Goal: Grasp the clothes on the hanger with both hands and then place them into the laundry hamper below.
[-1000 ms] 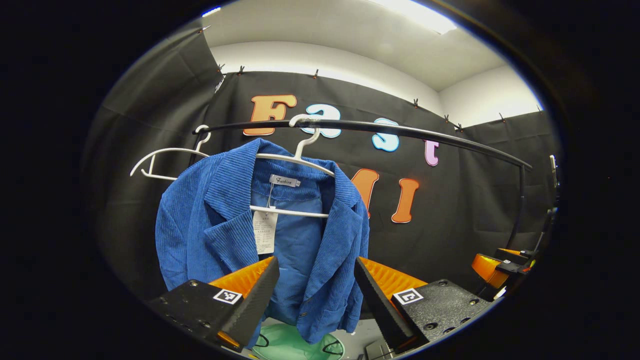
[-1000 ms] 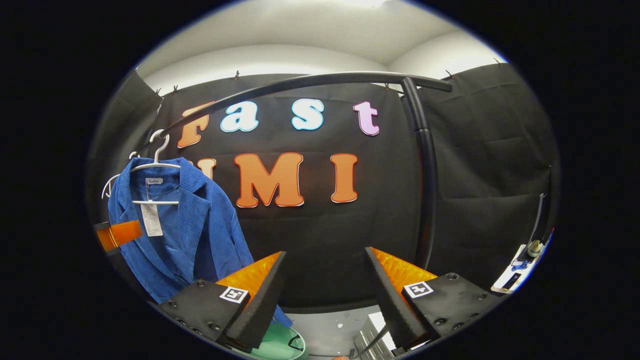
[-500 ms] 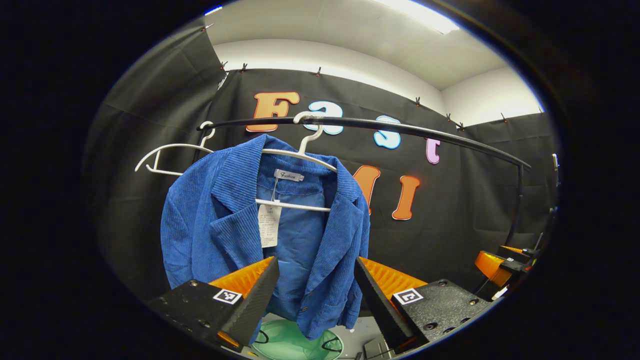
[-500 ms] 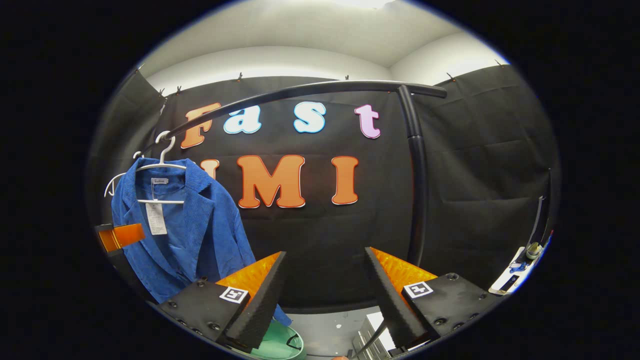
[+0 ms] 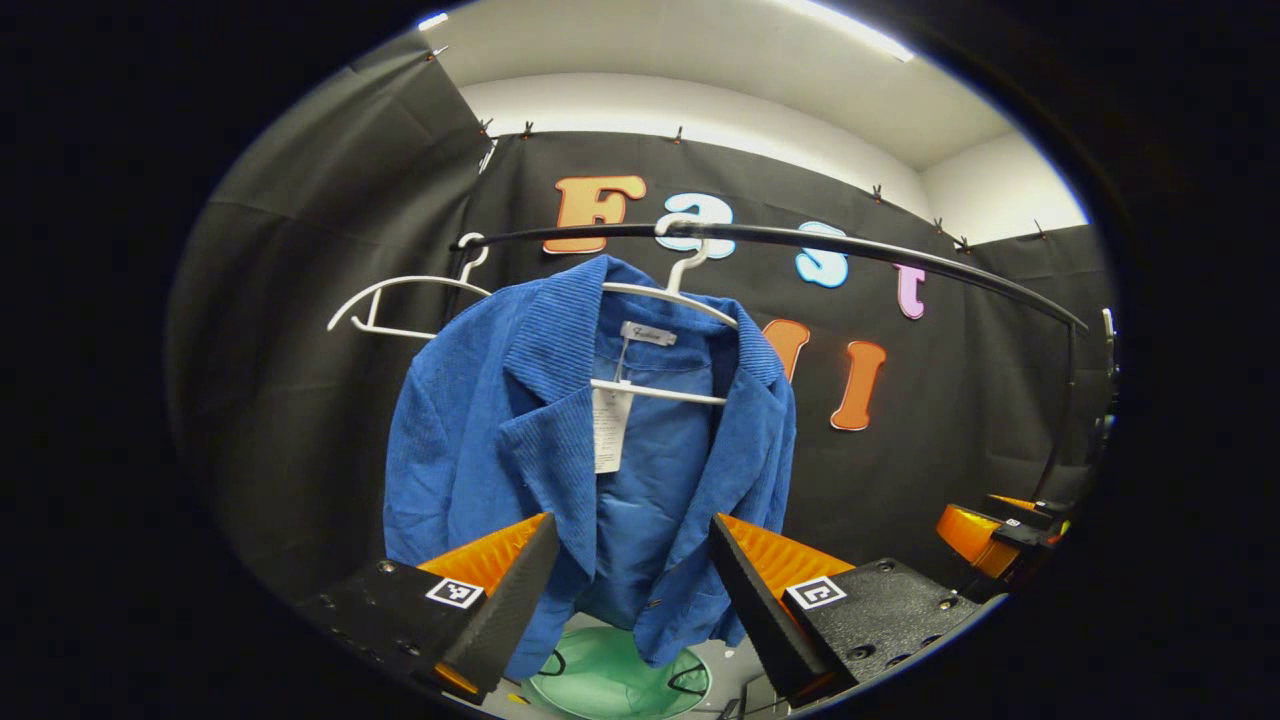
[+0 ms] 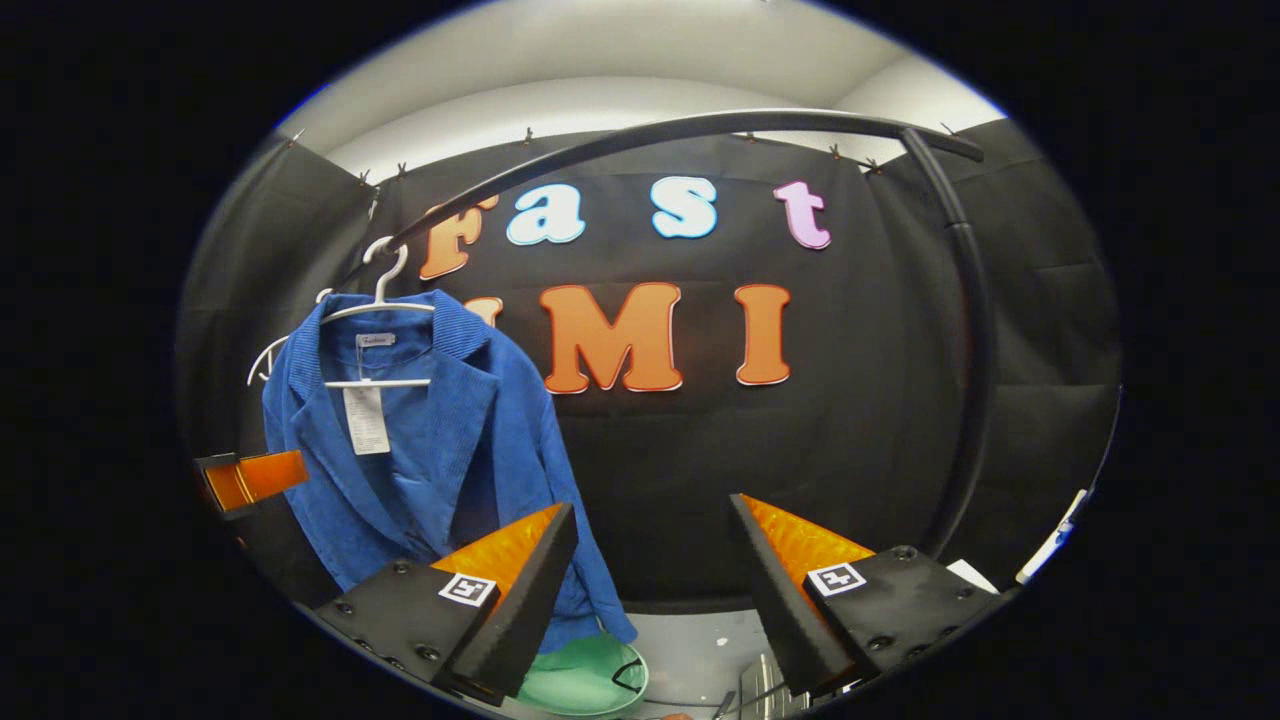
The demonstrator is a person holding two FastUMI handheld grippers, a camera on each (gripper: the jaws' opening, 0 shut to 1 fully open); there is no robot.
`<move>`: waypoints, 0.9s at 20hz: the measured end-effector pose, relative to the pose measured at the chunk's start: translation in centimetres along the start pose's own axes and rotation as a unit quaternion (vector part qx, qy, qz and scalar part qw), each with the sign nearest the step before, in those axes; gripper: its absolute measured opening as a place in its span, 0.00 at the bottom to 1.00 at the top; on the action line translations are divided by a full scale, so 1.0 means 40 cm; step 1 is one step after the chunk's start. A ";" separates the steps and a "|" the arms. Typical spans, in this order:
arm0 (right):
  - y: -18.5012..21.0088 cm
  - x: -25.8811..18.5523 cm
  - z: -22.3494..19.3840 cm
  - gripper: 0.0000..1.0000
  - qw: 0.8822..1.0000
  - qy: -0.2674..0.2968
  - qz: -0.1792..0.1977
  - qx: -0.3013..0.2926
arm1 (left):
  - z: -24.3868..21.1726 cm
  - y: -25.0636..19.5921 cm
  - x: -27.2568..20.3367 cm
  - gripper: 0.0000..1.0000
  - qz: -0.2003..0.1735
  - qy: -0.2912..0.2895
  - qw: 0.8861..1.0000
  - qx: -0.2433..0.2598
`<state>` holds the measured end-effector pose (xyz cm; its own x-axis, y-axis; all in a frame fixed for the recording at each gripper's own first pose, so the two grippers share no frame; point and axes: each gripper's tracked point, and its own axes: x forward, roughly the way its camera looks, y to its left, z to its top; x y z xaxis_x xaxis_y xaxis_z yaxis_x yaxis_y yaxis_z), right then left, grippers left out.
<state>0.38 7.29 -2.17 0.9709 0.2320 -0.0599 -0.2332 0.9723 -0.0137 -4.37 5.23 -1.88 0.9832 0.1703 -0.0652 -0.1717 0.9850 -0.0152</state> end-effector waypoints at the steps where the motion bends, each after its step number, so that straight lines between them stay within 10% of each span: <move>1: 0.022 0.014 -0.007 0.98 1.000 0.004 0.013 0.002 | -0.002 0.010 0.002 0.95 0.006 0.002 1.000 -0.002; 18: 0.355 0.246 -0.018 0.98 0.989 0.018 0.145 0.007 | 0.019 0.140 0.027 0.95 0.070 -0.004 0.997 -0.011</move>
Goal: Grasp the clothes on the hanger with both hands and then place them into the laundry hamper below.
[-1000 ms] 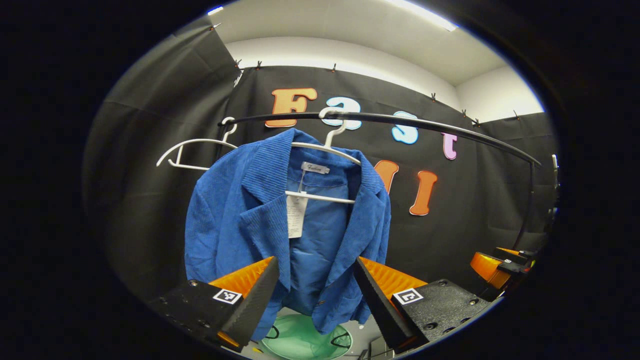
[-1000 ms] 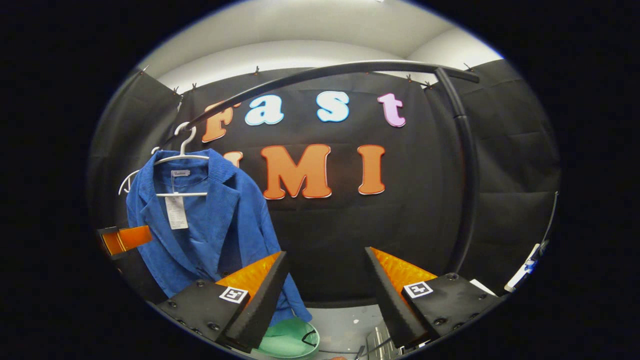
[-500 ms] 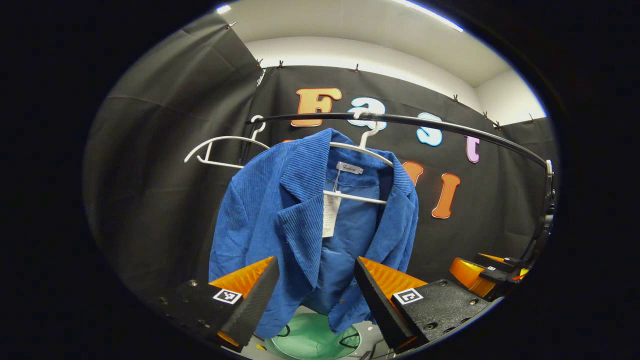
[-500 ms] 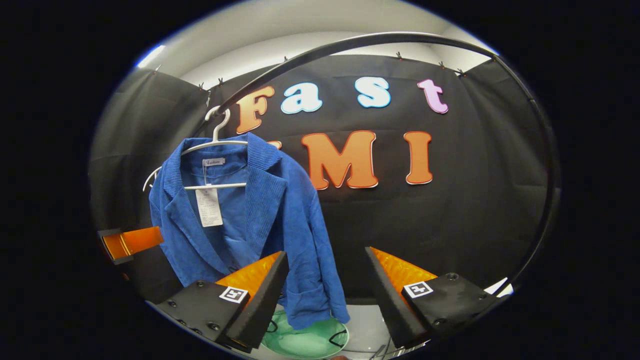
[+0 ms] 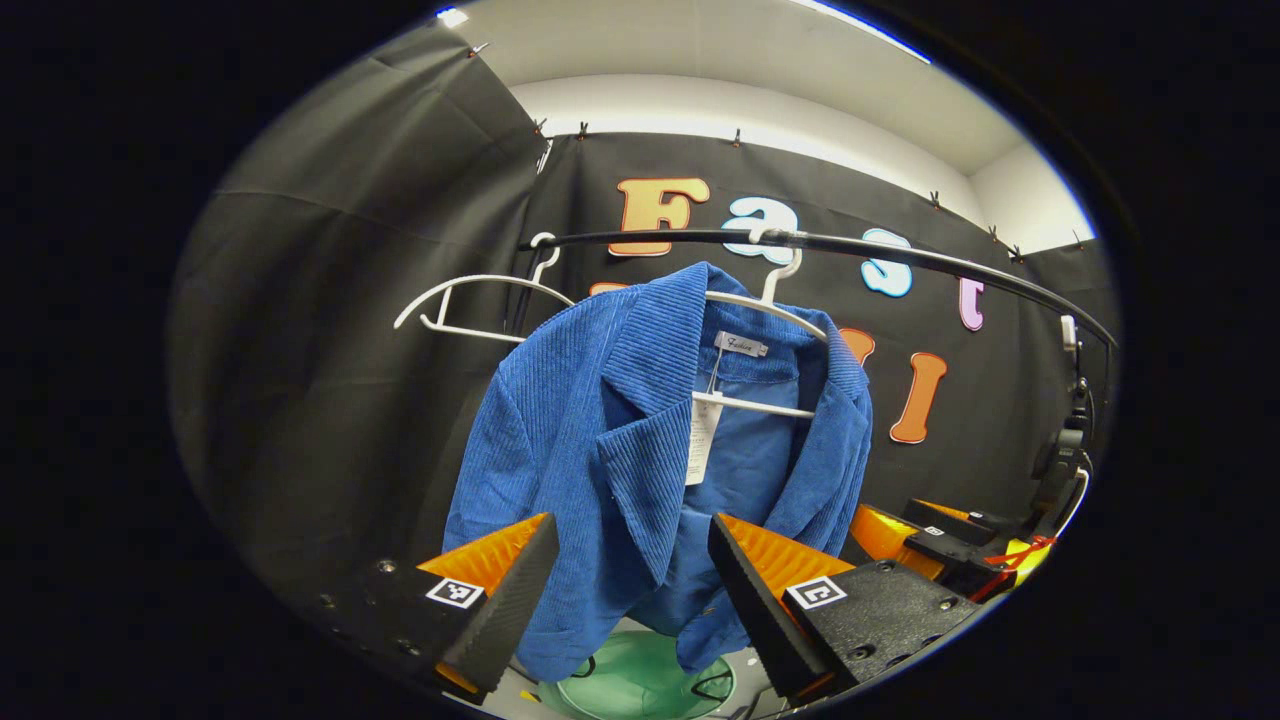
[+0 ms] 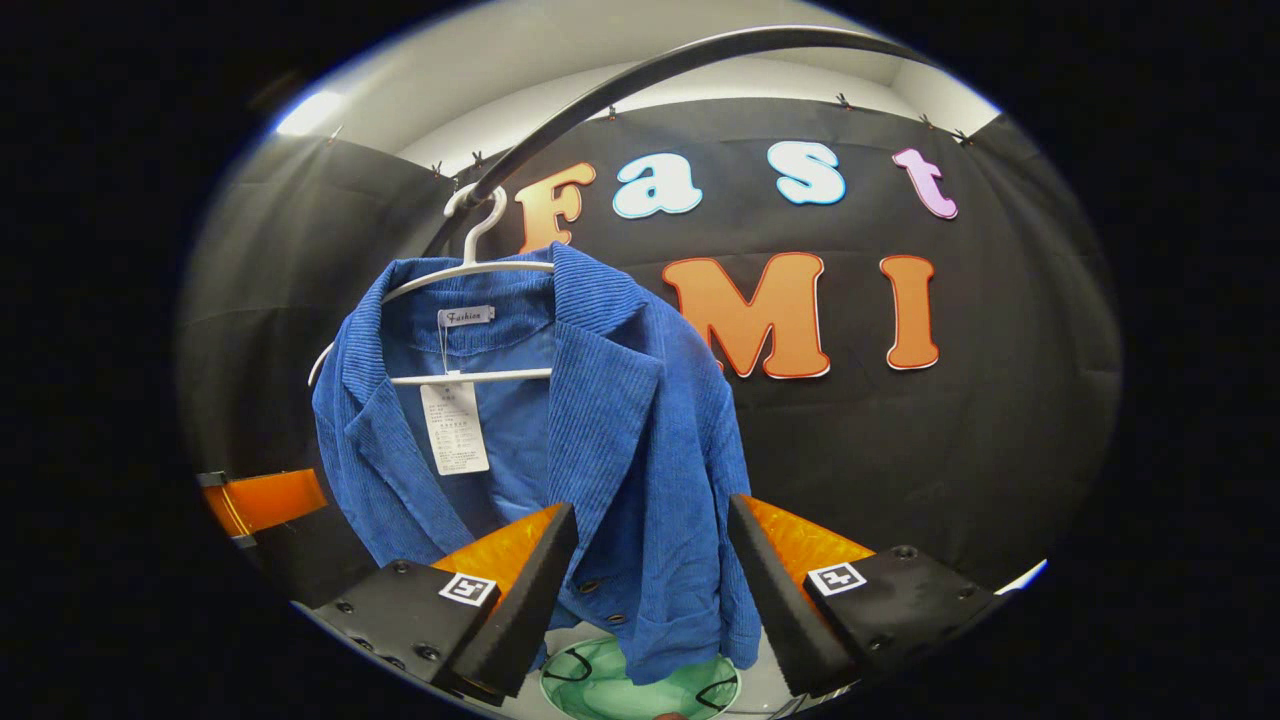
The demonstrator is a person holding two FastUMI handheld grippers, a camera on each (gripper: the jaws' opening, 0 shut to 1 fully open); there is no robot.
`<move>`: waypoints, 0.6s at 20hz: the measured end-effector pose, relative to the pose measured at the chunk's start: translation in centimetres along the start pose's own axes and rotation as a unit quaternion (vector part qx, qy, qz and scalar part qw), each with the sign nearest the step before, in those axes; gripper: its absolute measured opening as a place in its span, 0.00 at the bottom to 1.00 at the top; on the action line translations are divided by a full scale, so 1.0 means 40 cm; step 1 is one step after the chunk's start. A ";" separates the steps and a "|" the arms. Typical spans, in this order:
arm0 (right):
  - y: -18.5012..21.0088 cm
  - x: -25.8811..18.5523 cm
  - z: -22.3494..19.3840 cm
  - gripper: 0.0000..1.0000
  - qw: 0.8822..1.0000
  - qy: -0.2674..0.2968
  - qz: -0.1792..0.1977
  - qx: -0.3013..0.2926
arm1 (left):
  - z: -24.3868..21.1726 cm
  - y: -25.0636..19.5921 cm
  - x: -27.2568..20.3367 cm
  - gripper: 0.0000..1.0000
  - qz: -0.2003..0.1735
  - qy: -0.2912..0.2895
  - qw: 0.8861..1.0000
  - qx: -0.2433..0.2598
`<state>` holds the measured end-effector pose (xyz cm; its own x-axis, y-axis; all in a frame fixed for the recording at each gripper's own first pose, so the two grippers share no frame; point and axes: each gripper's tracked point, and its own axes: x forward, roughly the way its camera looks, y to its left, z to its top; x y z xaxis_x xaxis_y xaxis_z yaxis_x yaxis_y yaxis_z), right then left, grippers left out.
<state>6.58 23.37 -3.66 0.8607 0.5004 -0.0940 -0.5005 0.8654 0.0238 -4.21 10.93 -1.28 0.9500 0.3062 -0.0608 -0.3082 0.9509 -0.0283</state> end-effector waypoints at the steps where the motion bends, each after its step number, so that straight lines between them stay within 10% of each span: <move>1: 0.009 0.016 0.007 0.98 1.000 -0.004 0.000 0.000 | 0.000 0.004 0.006 0.95 -0.003 0.001 1.000 0.002; 12: 0.106 0.163 0.050 0.98 0.998 -0.041 -0.031 -0.032 | 0.015 0.039 0.118 0.92 -0.055 0.008 0.998 0.007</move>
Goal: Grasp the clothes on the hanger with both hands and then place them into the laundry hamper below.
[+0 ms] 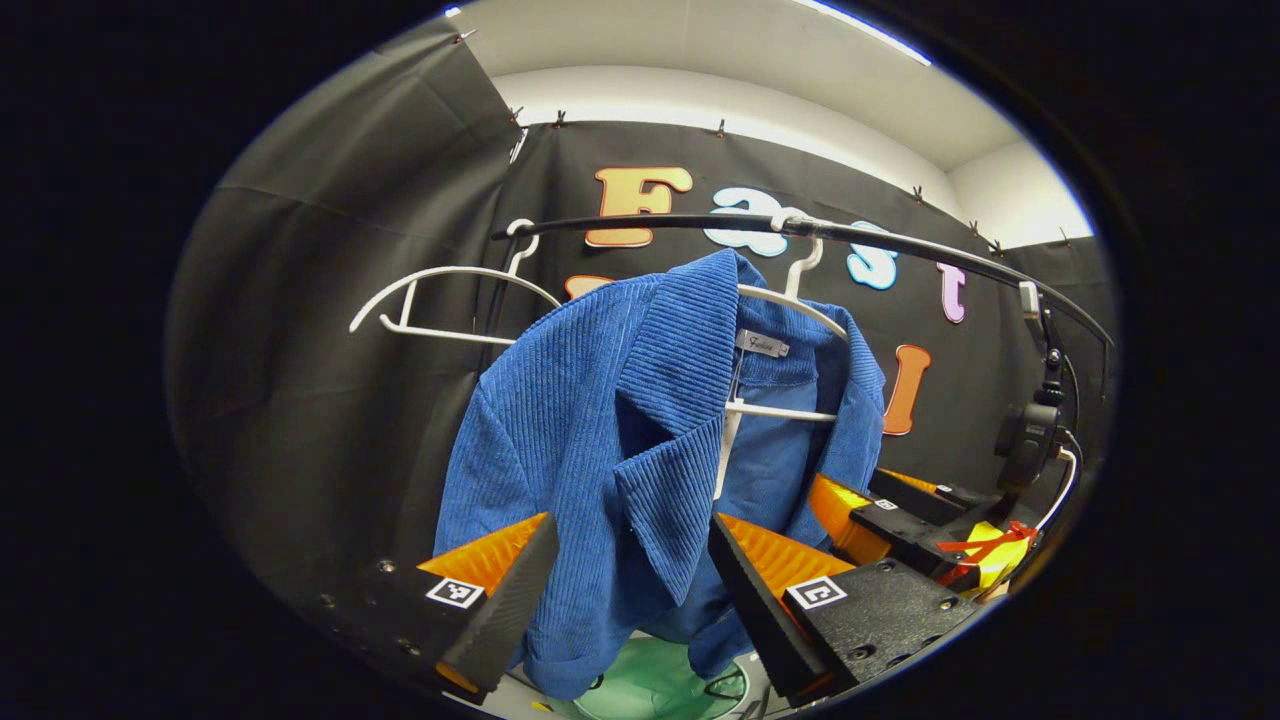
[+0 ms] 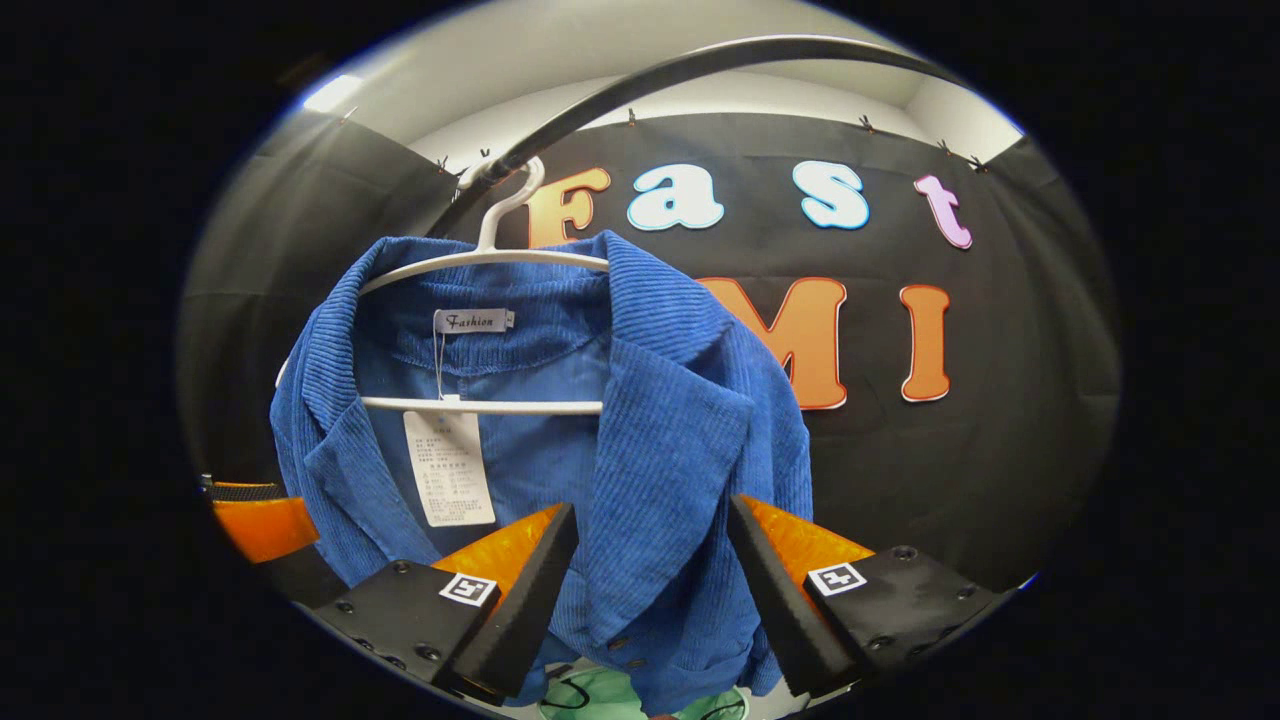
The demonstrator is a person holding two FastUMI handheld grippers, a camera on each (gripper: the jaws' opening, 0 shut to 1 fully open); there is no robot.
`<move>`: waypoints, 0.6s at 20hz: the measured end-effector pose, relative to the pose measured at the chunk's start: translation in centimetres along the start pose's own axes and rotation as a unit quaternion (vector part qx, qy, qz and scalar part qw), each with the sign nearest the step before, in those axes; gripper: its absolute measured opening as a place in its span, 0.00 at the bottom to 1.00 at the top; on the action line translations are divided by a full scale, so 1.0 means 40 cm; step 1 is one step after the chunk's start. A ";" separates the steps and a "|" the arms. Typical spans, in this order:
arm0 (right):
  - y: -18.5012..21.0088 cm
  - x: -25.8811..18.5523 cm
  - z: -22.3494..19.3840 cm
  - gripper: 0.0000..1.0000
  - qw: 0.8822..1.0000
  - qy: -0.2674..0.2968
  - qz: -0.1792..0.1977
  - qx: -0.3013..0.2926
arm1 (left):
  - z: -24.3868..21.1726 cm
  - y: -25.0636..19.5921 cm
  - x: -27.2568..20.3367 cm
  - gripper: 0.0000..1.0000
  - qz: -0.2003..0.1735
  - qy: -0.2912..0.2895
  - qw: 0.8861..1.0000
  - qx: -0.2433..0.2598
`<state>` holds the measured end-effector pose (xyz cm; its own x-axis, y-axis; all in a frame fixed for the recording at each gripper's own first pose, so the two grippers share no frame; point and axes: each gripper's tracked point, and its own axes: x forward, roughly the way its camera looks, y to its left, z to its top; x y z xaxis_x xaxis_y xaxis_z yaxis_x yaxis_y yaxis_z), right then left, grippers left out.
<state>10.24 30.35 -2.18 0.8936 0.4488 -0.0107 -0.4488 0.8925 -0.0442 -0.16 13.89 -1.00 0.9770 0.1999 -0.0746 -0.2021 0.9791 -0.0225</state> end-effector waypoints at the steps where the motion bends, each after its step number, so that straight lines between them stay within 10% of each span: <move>1: 0.001 0.010 0.006 0.98 1.000 -0.006 -0.004 -0.004 | 0.006 0.001 0.006 0.92 0.000 -0.002 1.000 -0.002; 9: -0.012 0.097 -0.009 0.84 1.000 0.011 0.026 0.010 | 0.017 -0.012 0.033 0.95 0.042 -0.011 0.999 0.003; 12: -0.021 0.106 -0.016 0.49 0.998 0.019 0.046 0.029 | 0.012 -0.028 0.047 0.92 0.061 -0.011 0.998 0.001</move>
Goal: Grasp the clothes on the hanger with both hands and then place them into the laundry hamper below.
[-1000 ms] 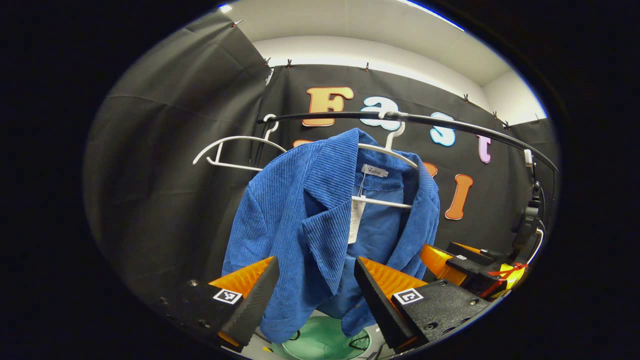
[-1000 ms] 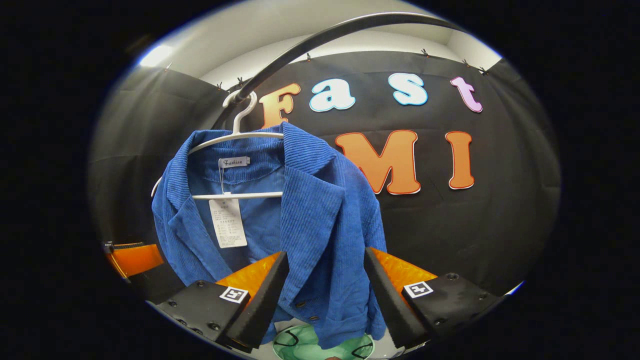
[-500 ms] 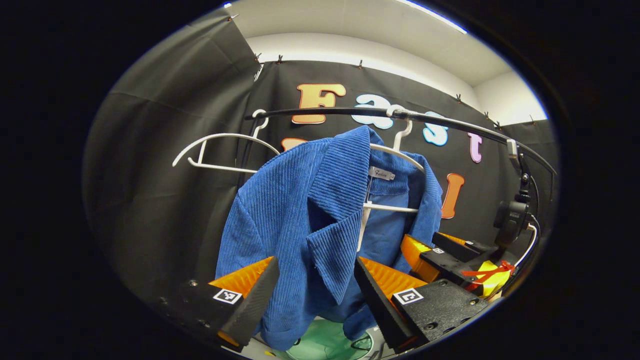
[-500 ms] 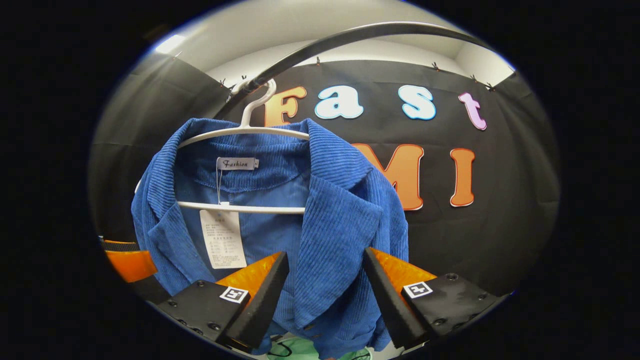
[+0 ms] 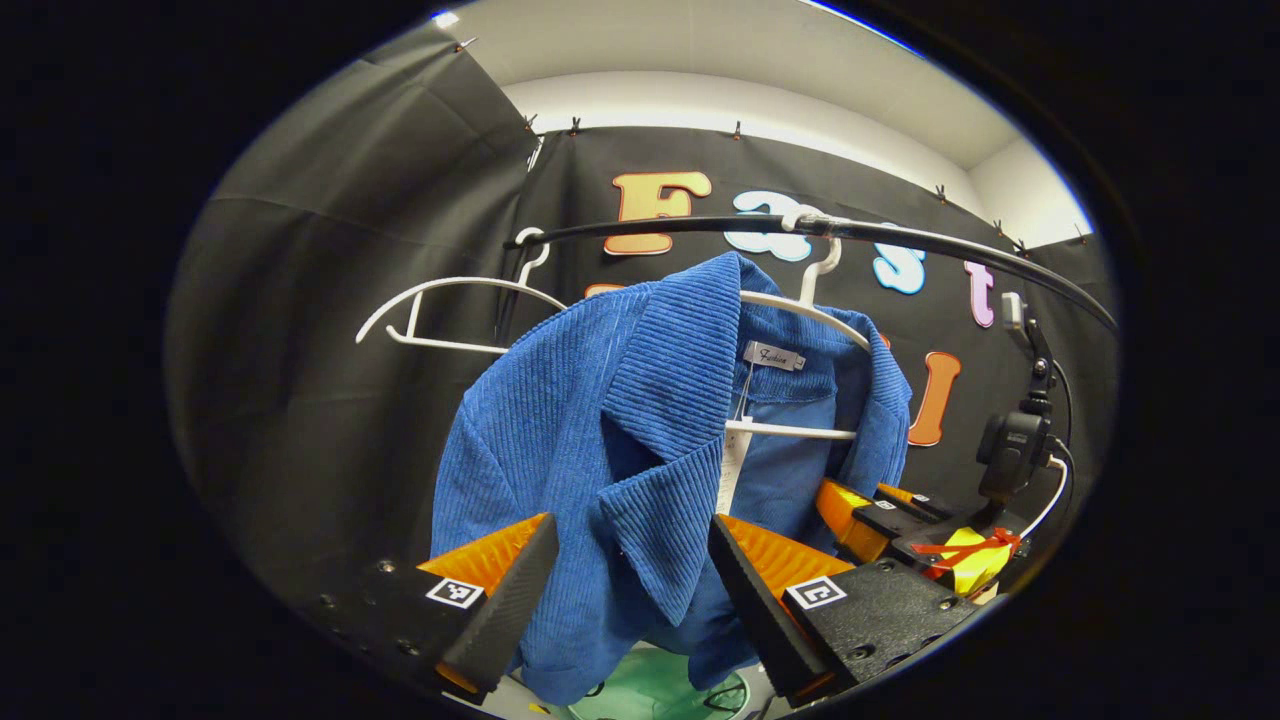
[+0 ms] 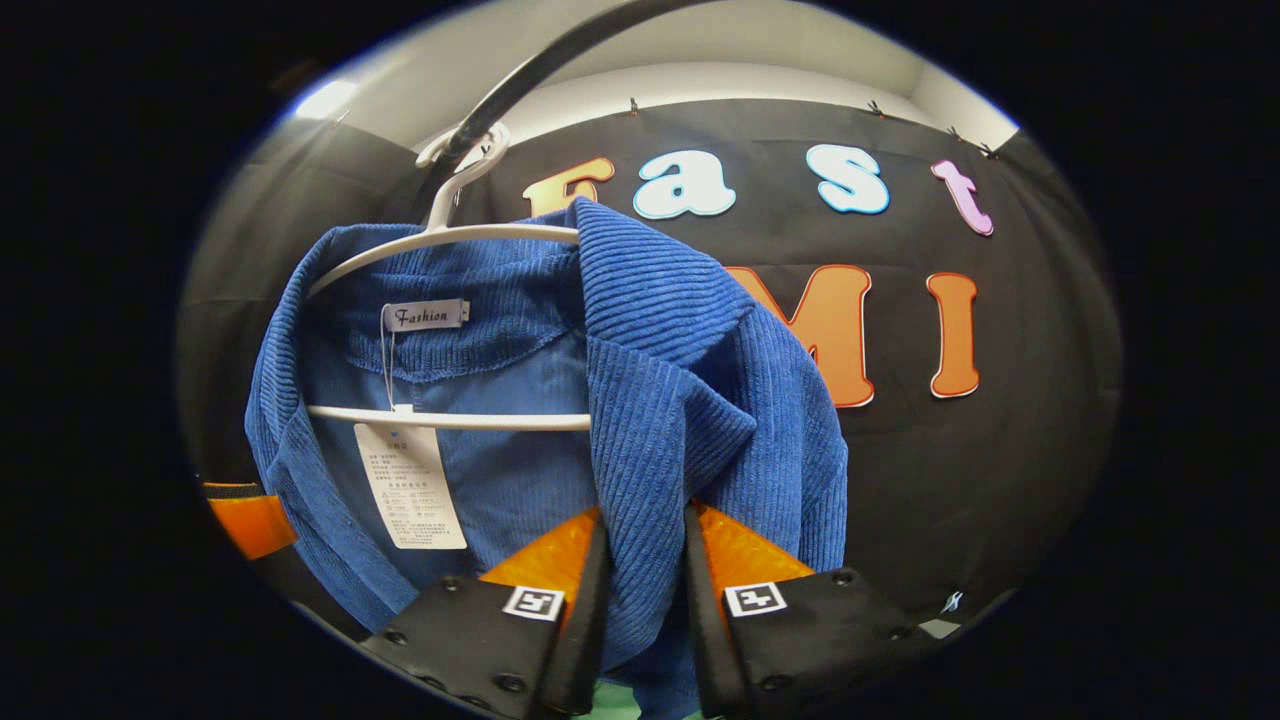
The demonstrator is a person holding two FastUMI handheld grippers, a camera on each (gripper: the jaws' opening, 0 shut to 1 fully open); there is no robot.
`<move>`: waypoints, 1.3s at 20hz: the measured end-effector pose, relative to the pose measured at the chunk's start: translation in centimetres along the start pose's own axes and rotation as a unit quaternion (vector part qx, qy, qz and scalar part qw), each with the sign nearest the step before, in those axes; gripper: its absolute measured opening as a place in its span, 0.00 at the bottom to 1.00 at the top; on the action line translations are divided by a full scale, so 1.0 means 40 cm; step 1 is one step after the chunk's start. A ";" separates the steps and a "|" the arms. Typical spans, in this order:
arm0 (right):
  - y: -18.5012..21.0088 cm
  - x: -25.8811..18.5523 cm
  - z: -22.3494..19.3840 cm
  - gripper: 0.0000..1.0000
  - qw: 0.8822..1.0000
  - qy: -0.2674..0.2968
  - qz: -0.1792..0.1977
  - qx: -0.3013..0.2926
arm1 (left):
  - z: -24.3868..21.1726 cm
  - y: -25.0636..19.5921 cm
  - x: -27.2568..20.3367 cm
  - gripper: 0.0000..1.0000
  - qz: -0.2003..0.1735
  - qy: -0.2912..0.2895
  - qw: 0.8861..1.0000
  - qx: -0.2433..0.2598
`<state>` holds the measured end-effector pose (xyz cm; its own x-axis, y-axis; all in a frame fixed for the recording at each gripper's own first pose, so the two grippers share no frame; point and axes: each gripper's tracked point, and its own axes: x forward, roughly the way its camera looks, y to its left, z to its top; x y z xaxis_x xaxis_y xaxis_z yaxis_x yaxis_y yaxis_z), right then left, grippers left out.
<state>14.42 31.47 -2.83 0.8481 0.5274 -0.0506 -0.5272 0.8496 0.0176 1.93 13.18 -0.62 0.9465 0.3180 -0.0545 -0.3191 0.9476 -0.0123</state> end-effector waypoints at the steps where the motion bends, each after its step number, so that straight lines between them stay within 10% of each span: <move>1: 0.007 -0.004 -0.002 0.37 1.000 0.003 0.014 0.008 | -0.005 -0.007 0.003 0.95 0.004 0.003 1.000 0.000; 2: 0.011 -0.010 -0.004 0.49 0.999 0.008 0.028 0.014 | -0.009 -0.017 0.006 0.95 0.007 0.005 1.000 0.001; 5: -0.017 -0.016 -0.008 0.08 0.999 0.012 0.036 0.026 | -0.019 -0.035 0.021 0.92 0.018 0.009 1.000 0.008; 18: -0.037 -0.066 0.016 0.12 0.985 0.010 0.111 0.134 | -0.048 -0.045 0.125 0.94 0.069 0.007 0.998 0.014; 24: -0.050 -0.092 0.031 0.12 0.959 0.014 0.169 0.227 | -0.090 -0.037 0.119 0.00 0.071 0.050 0.996 -0.002; 26: -0.064 -0.095 0.039 0.12 0.952 0.014 0.180 0.248 | -0.073 -0.068 0.106 0.01 0.028 0.036 0.999 -0.024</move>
<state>12.63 27.31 -1.14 0.6117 0.7907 0.0221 -0.6887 0.5186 0.5068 6.66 11.86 -3.73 0.9220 0.3650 -0.1290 -0.3742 0.9257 -0.0553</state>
